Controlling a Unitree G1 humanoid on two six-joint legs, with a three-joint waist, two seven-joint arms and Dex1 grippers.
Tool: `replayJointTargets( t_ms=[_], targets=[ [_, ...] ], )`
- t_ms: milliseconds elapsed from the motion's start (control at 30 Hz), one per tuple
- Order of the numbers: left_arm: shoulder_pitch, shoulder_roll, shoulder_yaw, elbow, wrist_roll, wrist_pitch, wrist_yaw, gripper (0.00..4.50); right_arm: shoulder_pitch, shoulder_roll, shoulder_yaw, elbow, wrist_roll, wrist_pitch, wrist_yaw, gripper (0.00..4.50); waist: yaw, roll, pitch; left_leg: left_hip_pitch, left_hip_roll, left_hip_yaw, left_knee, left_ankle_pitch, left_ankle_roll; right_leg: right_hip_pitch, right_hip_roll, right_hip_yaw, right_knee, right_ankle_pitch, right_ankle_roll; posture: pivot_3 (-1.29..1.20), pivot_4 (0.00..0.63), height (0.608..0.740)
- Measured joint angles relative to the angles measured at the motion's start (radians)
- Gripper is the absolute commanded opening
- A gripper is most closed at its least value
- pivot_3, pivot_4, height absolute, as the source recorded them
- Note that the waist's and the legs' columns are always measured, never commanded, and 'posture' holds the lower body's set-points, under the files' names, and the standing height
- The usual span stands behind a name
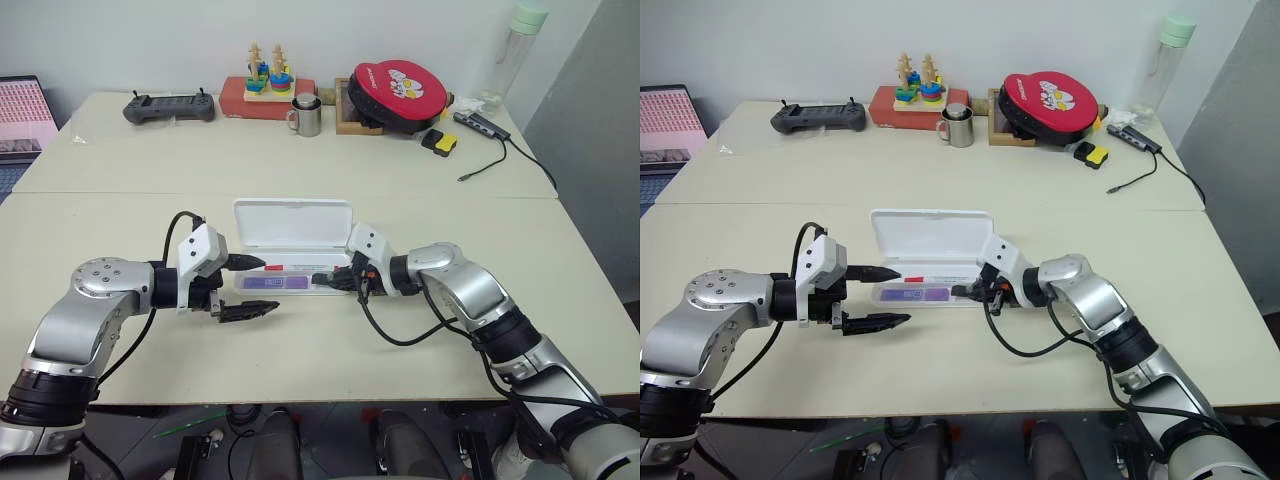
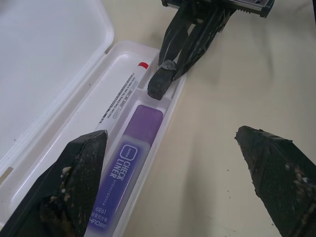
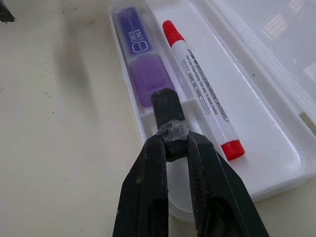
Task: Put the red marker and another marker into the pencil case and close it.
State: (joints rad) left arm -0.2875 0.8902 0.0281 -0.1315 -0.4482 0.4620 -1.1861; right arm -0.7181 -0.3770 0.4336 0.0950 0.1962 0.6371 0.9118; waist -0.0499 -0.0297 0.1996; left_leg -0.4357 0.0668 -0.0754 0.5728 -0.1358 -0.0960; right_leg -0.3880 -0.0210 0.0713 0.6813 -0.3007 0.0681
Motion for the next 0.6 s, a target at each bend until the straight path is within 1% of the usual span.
replayJointTargets(
  t_ms=[167,233,267,333,367,400,467,500,567,600],
  targets=[
    [0.002,-0.001,0.0,-0.009,0.0,0.008,0.017,4.5,-0.001,-0.016,-0.017,0.018,-0.009,0.0,0.012,0.25,-0.001,0.0,0.0,0.0,0.0,0.0,0.0,0.0,0.0,0.0,0.0,0.0,0.0,0.0,0.0,0.0,0.15,0.74],
    [0.002,-0.004,0.0,-0.012,0.0,0.008,0.019,4.5,-0.001,-0.017,-0.018,0.018,-0.008,0.001,0.025,0.94,-0.002,0.0,0.0,0.0,0.0,0.0,0.0,0.0,0.0,0.0,0.0,0.0,0.0,0.0,0.0,0.0,0.15,0.74],
    [0.002,-0.006,0.0,-0.011,0.0,0.008,0.019,4.5,-0.001,-0.017,-0.018,0.018,-0.008,0.001,0.027,1.05,-0.003,0.0,0.0,0.0,0.0,0.0,0.0,0.0,0.0,0.0,0.0,0.0,0.0,0.0,0.0,0.0,0.15,0.74],
    [-0.001,-0.012,0.0,-0.011,0.0,0.008,0.02,4.5,-0.002,-0.016,-0.019,0.018,-0.009,0.002,0.03,1.57,-0.002,0.0,0.0,0.0,0.0,0.0,0.0,0.0,0.0,0.0,0.0,0.0,0.0,0.0,0.0,0.0,0.15,0.74],
    [-0.004,-0.014,0.0,-0.01,0.001,0.008,0.02,4.5,-0.002,-0.016,-0.02,0.019,-0.009,0.002,0.032,1.69,-0.002,0.0,0.0,0.0,0.0,0.0,0.0,0.0,0.0,0.0,0.0,0.0,0.0,0.0,0.0,0.0,0.15,0.74],
    [-0.008,-0.014,0.0,-0.009,0.001,0.008,0.02,4.5,-0.003,-0.016,-0.02,0.019,-0.009,0.002,0.034,1.97,-0.002,0.0,0.0,0.0,0.0,0.0,0.0,0.0,0.0,0.0,0.0,0.0,0.0,0.0,0.0,0.0,0.15,0.74],
    [-0.018,-0.015,0.0,-0.005,0.002,0.008,0.02,4.5,-0.004,-0.015,-0.021,0.019,-0.009,0.002,0.042,2.31,-0.002,0.0,0.0,0.0,0.0,0.0,0.0,0.0,0.0,0.0,0.0,0.0,0.0,0.0,0.0,0.0,0.15,0.74],
    [-0.021,-0.015,0.0,-0.005,0.003,0.008,0.021,4.5,-0.006,-0.015,-0.021,0.019,-0.009,0.002,0.044,2.64,-0.003,0.0,0.0,0.0,0.0,0.0,0.0,0.0,0.0,0.0,0.0,0.0,0.0,0.0,0.0,0.0,0.15,0.74],
    [-0.021,-0.016,0.0,-0.003,0.004,0.008,0.021,4.5,-0.01,-0.013,-0.024,0.019,-0.008,0.002,0.049,3.13,-0.003,0.0,0.0,0.0,0.0,0.0,0.0,0.0,0.0,0.0,0.0,0.0,0.0,0.0,0.0,0.0,0.15,0.74],
    [-0.021,-0.016,0.0,-0.002,0.004,0.009,0.024,4.5,-0.01,-0.013,-0.03,0.019,-0.007,0.002,0.052,3.46,-0.003,0.0,0.0,0.0,0.0,0.0,0.0,0.0,0.0,0.0,0.0,0.0,0.0,0.0,0.0,0.0,0.15,0.74]
  ],
)
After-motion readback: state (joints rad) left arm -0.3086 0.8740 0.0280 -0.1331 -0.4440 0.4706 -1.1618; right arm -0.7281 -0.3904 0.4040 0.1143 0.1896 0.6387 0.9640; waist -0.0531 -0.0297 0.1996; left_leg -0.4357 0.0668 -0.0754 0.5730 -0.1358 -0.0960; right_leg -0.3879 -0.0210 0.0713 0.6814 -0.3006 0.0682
